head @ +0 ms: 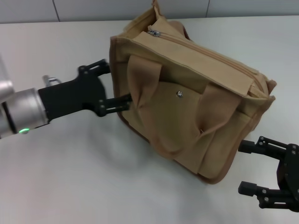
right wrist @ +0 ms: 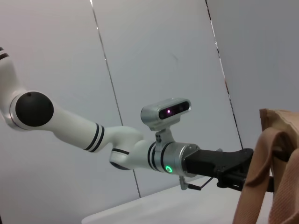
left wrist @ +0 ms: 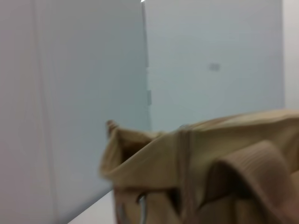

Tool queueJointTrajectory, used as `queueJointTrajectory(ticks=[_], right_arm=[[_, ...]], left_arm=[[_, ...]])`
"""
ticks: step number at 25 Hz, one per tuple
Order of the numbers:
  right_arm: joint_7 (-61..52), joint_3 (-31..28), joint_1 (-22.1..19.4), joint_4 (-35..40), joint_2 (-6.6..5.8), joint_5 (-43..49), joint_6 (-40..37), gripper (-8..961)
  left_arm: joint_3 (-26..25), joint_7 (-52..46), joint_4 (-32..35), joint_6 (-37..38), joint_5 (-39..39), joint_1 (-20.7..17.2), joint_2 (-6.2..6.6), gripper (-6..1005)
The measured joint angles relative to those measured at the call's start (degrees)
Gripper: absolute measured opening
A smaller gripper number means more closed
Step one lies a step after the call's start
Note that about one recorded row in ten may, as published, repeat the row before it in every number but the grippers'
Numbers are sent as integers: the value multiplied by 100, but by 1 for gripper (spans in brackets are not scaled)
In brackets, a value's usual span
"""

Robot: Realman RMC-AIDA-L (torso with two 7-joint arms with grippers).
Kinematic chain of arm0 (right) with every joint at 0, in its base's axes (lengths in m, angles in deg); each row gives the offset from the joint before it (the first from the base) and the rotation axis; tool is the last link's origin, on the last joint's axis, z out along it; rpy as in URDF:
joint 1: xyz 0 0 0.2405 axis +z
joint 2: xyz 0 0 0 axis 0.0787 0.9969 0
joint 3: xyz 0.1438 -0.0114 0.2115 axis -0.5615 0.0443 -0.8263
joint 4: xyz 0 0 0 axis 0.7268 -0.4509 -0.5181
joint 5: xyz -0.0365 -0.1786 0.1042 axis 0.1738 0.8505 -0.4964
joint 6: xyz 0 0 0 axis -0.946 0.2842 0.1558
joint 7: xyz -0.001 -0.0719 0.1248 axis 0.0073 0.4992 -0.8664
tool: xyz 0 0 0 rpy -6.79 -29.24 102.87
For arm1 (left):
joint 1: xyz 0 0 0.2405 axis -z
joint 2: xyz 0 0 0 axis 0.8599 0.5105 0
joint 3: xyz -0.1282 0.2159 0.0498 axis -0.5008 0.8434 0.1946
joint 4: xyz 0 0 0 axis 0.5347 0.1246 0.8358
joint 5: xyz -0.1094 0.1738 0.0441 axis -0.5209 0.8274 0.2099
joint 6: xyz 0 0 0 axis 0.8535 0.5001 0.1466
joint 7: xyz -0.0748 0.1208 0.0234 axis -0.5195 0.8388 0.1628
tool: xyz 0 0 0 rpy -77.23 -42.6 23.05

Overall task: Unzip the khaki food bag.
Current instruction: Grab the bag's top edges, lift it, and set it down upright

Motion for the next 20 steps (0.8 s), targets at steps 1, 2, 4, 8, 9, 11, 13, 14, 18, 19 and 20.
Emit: queueJointTrajectory(ticks=[1, 2, 4, 8, 9, 11, 13, 14, 18, 19, 20], right_arm=[[0, 0, 0, 0, 0, 0, 0, 840], [1, -2, -5, -2, 0, 0, 0, 840], [1, -3, -8, -2, 0, 0, 0, 840], [1, -18, -27, -2, 0, 0, 0, 840], [1, -21, -30, -2, 0, 1, 0, 840], [1, -23, -30, -2, 0, 0, 0, 840], [1, -24, -27, -3, 0, 0, 0, 840], [-1, -25, -22, -5, 0, 1, 0, 840], [-14, -23, 6, -10, 0, 1, -1, 840], [-16, -20, 6, -10, 0, 1, -1, 840], [-20, -11, 6, -10, 0, 0, -1, 840]], left_arm=[[72, -5, -27, 28, -17, 86, -15, 808], [93, -4, -31, 34, -24, 100, -17, 807], [166, -8, -50, 28, -52, 150, -27, 805], [163, -15, -217, -27, -244, 182, -38, 767], [166, 0, -232, 7, -324, 165, -39, 733], [185, 45, -247, 113, -594, 94, -40, 663], [205, 254, -296, 183, -801, 31, -49, 594], [207, 359, -320, 197, -842, 17, -53, 537], [211, 760, -540, 345, -930, 33, -67, 344], [213, 804, -576, 381, -933, 43, -68, 323], [213, 820, -587, 394, -934, 47, -68, 301]])
